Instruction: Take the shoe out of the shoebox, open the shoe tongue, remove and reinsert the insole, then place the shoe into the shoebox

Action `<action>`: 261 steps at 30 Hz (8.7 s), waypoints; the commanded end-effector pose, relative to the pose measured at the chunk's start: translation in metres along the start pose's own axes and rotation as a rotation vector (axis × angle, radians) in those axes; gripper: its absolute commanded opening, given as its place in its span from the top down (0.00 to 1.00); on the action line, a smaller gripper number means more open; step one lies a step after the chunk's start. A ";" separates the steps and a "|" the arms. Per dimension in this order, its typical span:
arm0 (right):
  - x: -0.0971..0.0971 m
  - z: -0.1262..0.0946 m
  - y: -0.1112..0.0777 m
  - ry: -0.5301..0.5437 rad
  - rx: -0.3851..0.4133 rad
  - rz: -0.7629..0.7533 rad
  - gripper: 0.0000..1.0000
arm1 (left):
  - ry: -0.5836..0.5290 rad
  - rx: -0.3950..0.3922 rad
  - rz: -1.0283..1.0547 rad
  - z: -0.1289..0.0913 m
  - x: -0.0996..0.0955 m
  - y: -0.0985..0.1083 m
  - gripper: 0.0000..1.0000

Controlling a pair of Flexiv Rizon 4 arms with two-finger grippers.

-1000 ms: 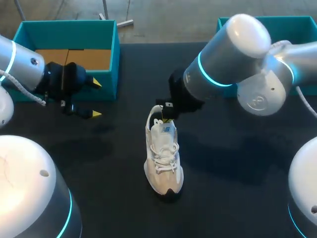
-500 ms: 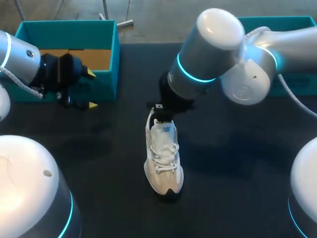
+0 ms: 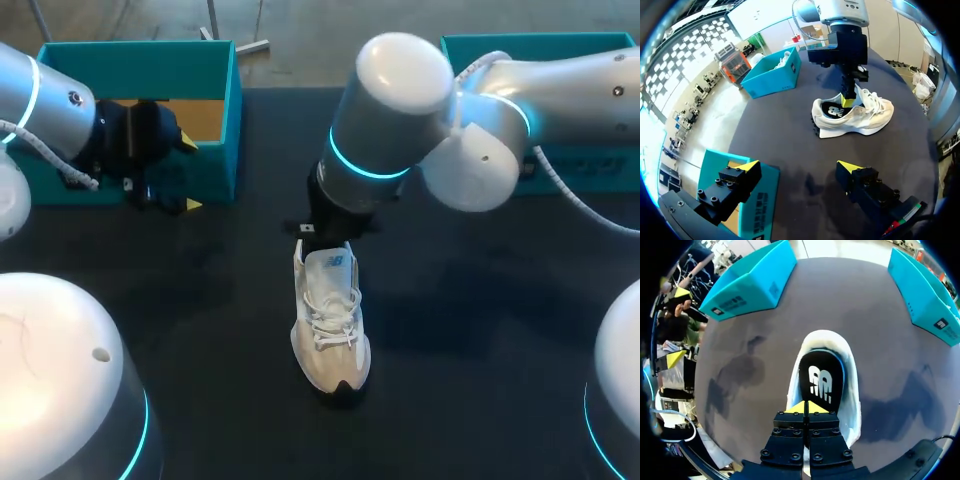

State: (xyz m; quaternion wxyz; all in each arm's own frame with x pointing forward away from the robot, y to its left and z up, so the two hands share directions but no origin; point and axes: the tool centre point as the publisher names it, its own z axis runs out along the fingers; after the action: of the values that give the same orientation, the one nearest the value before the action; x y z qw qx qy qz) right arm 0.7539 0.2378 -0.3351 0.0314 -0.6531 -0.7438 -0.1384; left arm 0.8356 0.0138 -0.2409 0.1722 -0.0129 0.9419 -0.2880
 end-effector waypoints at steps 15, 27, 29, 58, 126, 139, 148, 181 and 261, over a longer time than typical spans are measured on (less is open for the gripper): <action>-0.004 0.004 0.001 -0.028 0.008 0.010 1.00 | 0.000 -0.004 0.000 0.000 0.000 0.000 0.00; -0.015 0.026 0.005 -0.061 0.041 0.014 1.00 | 0.000 -0.004 0.000 0.000 0.000 0.000 0.00; -0.015 0.030 0.006 -0.063 0.047 0.014 1.00 | 0.000 -0.004 0.000 0.000 0.000 0.000 0.00; -0.015 0.041 0.023 -0.156 -0.042 0.002 1.00 | 0.000 -0.004 0.000 0.000 0.000 0.000 0.00; -0.030 0.048 0.030 -0.282 0.023 -0.084 1.00 | 0.000 -0.004 0.000 0.000 0.000 0.000 0.00; -0.034 0.060 0.021 -0.295 0.082 -0.035 1.00 | 0.000 -0.004 0.000 0.000 0.000 0.000 0.00; -0.023 0.024 0.016 -0.315 0.192 -0.013 1.00 | 0.000 -0.004 0.000 0.000 0.000 0.000 0.00; -0.018 -0.001 -0.004 -0.256 0.492 0.056 1.00 | 0.000 -0.004 0.000 0.000 0.000 0.000 0.00; -0.006 -0.068 -0.016 -0.336 0.370 0.146 0.33 | 0.000 -0.004 0.000 0.000 0.000 0.000 0.00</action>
State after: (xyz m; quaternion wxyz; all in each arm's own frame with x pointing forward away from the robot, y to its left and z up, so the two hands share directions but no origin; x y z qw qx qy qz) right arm 0.7377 0.2146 -0.2808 0.0480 -0.6985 -0.7033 0.1231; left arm 0.8357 0.0138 -0.2408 0.1719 -0.0129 0.9420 -0.2880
